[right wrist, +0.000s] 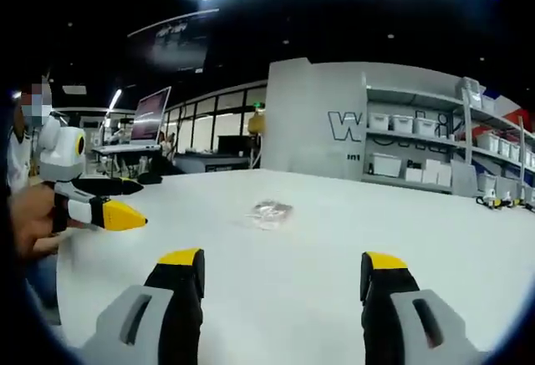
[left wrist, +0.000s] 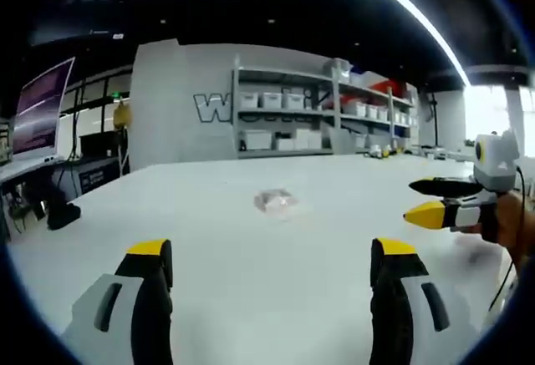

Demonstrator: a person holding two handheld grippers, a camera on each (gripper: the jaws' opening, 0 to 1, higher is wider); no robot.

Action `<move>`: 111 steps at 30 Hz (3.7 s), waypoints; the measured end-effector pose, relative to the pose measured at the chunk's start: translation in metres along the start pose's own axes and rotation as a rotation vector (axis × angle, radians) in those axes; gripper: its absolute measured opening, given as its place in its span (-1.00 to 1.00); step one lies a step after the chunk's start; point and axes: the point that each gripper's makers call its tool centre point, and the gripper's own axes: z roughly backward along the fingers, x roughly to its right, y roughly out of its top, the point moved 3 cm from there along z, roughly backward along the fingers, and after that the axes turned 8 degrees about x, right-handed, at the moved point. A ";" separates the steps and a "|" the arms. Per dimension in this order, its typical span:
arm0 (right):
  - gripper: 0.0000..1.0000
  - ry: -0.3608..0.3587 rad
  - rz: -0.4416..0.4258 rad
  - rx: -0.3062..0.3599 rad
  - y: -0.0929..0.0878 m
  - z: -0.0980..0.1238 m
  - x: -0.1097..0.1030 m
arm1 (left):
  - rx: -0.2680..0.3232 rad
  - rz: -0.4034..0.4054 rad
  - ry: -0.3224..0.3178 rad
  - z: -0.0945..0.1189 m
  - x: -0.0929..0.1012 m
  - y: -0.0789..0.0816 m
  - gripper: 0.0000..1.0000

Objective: Open the resealable bag by pulling the two sides of the seal apart until the entire bag opening is separated and visibly accessible.

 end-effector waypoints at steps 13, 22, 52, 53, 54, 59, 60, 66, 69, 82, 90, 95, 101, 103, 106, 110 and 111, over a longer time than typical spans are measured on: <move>0.49 0.013 -0.002 -0.013 -0.004 -0.003 -0.002 | -0.011 0.005 -0.008 -0.002 0.001 -0.005 0.95; 0.32 0.028 -0.007 -0.021 -0.007 -0.003 -0.004 | -0.014 0.005 -0.011 -0.003 0.001 -0.007 0.94; -0.16 0.088 0.012 -0.024 -0.004 -0.006 -0.010 | -0.009 -0.024 -0.023 -0.008 0.008 -0.008 0.89; -0.16 0.088 0.013 -0.023 -0.004 -0.006 -0.010 | -0.011 -0.025 -0.022 -0.008 0.008 -0.009 0.88; -0.16 0.088 0.014 -0.023 -0.004 -0.006 -0.010 | -0.012 -0.026 -0.022 -0.008 0.008 -0.009 0.87; -0.16 0.085 0.016 -0.023 -0.003 -0.006 -0.008 | -0.013 -0.029 -0.025 -0.008 0.007 -0.011 0.86; -0.17 0.085 0.016 -0.024 -0.003 -0.006 -0.008 | -0.013 -0.029 -0.023 -0.008 0.006 -0.012 0.86; -0.20 0.093 0.022 -0.024 -0.003 -0.008 -0.010 | -0.004 -0.024 -0.023 -0.009 0.005 -0.010 0.86; -0.24 0.096 0.025 -0.024 -0.004 -0.009 -0.011 | -0.004 -0.028 -0.029 -0.010 0.007 -0.010 0.86; -0.32 0.102 0.031 -0.029 -0.006 -0.009 -0.012 | 0.008 -0.041 -0.030 -0.012 0.006 -0.010 0.84; -0.34 0.104 0.032 -0.032 -0.007 -0.010 -0.013 | 0.006 -0.041 -0.049 -0.013 0.008 -0.009 0.86; -0.36 0.106 0.039 -0.029 -0.006 -0.010 -0.013 | -0.002 -0.055 -0.063 -0.016 0.011 -0.010 0.85; -0.37 0.104 0.041 -0.031 -0.006 -0.009 -0.013 | 0.013 -0.060 -0.058 -0.019 0.010 -0.007 0.83; -0.37 0.102 0.041 -0.033 -0.006 -0.009 -0.013 | 0.014 -0.065 -0.052 -0.019 0.009 -0.008 0.83; -0.38 0.104 0.040 -0.034 -0.007 -0.009 -0.013 | 0.016 -0.062 -0.058 -0.018 0.012 -0.013 0.83; -0.39 0.107 0.038 -0.042 -0.009 -0.012 -0.013 | 0.048 -0.095 -0.060 -0.017 0.014 -0.010 0.82; -0.39 0.109 0.037 -0.044 -0.009 -0.013 -0.013 | 0.054 -0.090 -0.062 -0.016 0.014 -0.009 0.80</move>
